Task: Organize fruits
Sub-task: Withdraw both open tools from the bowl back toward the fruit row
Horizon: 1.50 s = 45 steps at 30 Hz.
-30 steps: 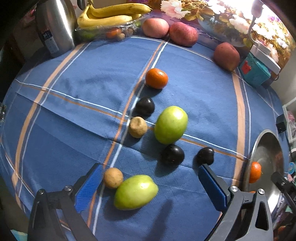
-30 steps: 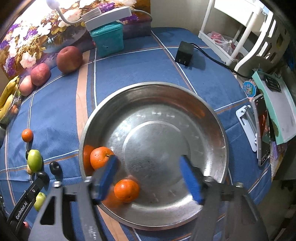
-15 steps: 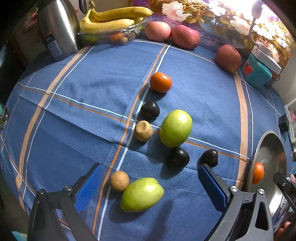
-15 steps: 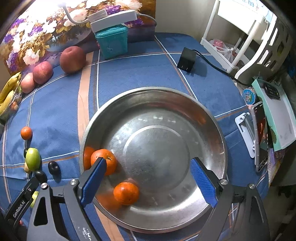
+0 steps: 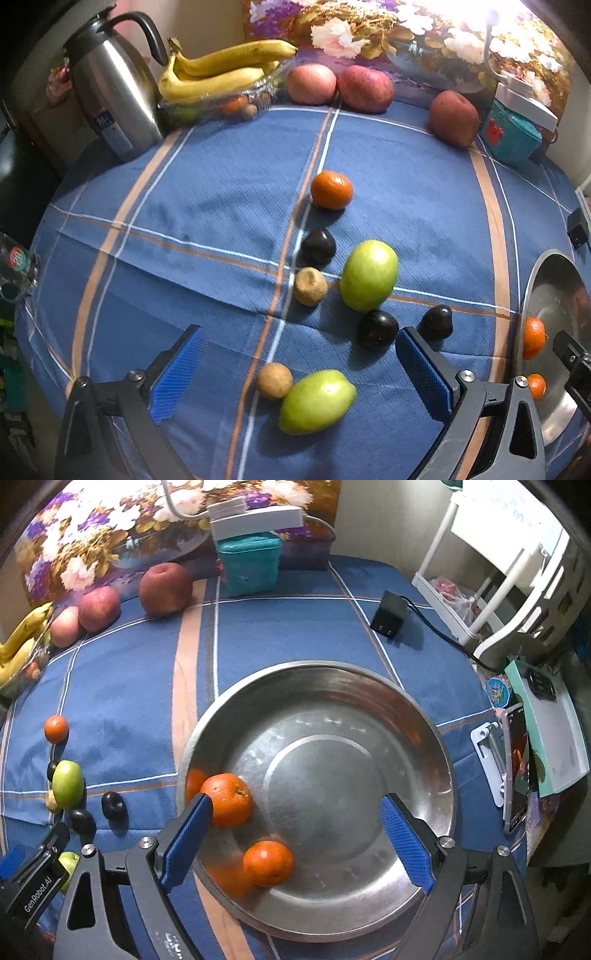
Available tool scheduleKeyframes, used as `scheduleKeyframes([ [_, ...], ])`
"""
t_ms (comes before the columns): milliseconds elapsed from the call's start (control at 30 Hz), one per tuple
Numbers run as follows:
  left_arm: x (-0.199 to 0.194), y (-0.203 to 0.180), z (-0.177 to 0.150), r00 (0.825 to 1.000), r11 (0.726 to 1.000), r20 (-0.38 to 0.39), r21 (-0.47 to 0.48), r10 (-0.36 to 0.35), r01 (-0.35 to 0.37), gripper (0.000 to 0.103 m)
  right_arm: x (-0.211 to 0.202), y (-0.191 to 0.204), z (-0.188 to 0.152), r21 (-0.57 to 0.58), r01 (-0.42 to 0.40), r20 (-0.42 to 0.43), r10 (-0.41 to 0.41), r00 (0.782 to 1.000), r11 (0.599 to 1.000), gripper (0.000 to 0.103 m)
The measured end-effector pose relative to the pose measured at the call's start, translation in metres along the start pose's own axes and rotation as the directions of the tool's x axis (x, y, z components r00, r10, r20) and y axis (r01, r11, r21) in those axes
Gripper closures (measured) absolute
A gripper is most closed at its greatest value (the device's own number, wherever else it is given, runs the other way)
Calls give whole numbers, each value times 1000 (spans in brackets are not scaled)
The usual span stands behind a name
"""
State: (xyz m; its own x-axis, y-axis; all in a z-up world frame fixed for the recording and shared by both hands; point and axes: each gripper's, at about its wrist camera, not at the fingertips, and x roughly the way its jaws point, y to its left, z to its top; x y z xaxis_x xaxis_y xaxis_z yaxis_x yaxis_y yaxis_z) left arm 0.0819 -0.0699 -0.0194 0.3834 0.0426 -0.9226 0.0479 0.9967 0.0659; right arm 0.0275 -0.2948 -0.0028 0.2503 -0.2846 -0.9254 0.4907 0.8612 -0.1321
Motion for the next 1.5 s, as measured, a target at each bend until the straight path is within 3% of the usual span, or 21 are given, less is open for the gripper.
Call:
scheduleKeyframes([
  [233, -1, 12, 8, 1000, 1000, 22, 26, 15, -15, 0, -2, 19, -3, -49, 44, 3, -44, 999, 998, 11],
  [467, -9, 28, 15, 995, 993, 67, 86, 74, -79, 0, -12, 38, -6, -66, 18, 24, -16, 1000, 998, 11],
  [900, -16, 71, 24, 998, 1000, 68, 24, -4, 2, 0, -23, 83, -17, -98, -92, 4, 93, 996, 991, 11],
  [1133, -7, 84, 20, 999, 999, 19, 0, -45, 45, 0, -23, 101, -22, -90, -156, -33, 153, 988, 984, 11],
  [1500, 19, 90, 10, 995, 999, -89, -20, -39, 38, 0, -7, 143, -45, -134, -243, -138, 225, 965, 961, 11],
])
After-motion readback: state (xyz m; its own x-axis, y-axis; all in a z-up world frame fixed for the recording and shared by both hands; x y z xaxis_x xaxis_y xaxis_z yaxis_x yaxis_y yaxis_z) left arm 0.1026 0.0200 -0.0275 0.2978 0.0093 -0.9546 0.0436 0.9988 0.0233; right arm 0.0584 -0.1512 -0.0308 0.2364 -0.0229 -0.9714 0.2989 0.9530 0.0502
